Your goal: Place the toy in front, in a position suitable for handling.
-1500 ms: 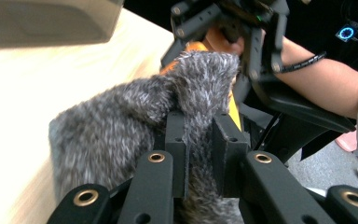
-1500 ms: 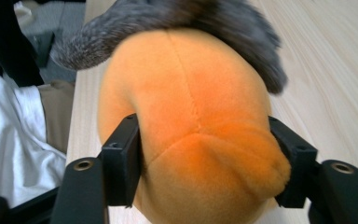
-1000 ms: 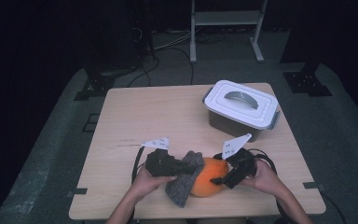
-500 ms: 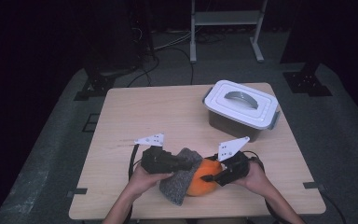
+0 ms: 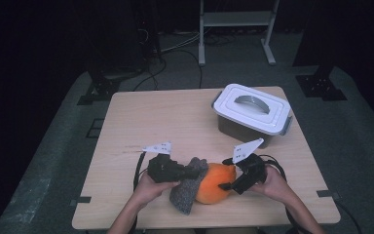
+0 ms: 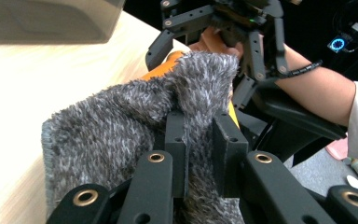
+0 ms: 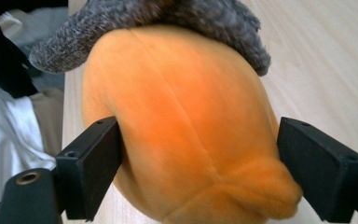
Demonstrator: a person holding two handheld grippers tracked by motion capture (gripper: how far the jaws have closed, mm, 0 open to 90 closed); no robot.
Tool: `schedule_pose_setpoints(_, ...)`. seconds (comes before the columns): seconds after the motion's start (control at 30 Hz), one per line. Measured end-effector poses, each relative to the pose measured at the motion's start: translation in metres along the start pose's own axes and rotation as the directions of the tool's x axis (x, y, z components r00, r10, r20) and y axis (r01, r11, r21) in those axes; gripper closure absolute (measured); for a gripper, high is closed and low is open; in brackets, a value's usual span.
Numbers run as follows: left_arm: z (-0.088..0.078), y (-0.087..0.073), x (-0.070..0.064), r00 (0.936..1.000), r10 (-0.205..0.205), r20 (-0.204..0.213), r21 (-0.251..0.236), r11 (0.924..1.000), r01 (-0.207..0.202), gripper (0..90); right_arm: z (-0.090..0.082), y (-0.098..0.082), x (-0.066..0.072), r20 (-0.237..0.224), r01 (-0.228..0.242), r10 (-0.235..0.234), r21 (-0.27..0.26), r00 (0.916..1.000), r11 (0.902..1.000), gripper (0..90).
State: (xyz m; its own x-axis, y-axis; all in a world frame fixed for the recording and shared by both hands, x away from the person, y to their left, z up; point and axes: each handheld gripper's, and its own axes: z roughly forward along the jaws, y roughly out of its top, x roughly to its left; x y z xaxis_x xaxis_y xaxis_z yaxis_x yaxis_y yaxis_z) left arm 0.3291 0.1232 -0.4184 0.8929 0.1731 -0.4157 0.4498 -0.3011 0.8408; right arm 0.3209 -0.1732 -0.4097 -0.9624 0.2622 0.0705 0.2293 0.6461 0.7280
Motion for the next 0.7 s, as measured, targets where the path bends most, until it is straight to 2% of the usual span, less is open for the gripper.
schedule_pose_setpoints(0.07,0.003,0.002,-0.001,1.0000,0.005,0.002,-0.002,1.0000,-0.005,78.2,-0.005,0.005,0.006,0.023,0.022,-0.022,-0.008,0.9995,0.9997,14.4)
schedule_pose_setpoints(0.17,0.008,0.004,-0.003,0.9999,0.009,0.008,-0.008,0.9999,-0.009,78.2,-0.009,0.010,0.012,0.029,0.035,-0.034,-0.038,0.9990,0.9987,14.8)
schedule_pose_setpoints(0.2,0.009,0.004,-0.004,1.0000,0.009,0.003,-0.007,0.9999,-0.009,78.2,-0.006,0.012,0.016,0.026,0.046,-0.045,-0.032,0.9986,0.9984,13.9)
schedule_pose_setpoints(0.3,0.009,0.004,-0.004,0.9999,0.012,-0.010,-0.003,0.9999,-0.012,78.1,0.007,0.015,0.022,0.057,0.073,-0.073,0.002,0.9957,0.9973,12.9)
schedule_pose_setpoints(0.37,0.007,0.003,-0.003,0.9999,0.012,-0.011,0.000,0.9999,-0.012,78.1,0.010,0.013,0.021,0.058,0.065,-0.065,0.005,0.9962,0.9979,20.0)
schedule_pose_setpoints(0.43,0.005,0.002,-0.002,1.0000,0.005,-0.004,-0.005,1.0000,-0.005,78.1,0.008,0.010,0.018,0.054,0.092,-0.092,0.005,0.9942,0.9957,31.8)
schedule_pose_setpoints(0.47,0.005,0.002,-0.002,1.0000,0.007,-0.002,-0.003,1.0000,-0.007,78.1,0.007,0.009,0.016,0.053,0.094,-0.094,0.004,0.9942,0.9956,34.5)
schedule_pose_setpoints(0.6,0.002,0.000,-0.001,0.9999,0.011,-0.003,0.006,0.9999,-0.011,77.9,0.000,0.002,0.005,0.020,0.058,-0.058,-0.007,0.9981,0.9983,39.5)
schedule_pose_setpoints(0.7,0.003,0.000,-0.001,0.9999,0.013,0.003,0.006,0.9999,-0.013,78.0,-0.001,0.001,0.006,0.017,0.050,-0.050,-0.018,0.9986,0.9986,43.6)
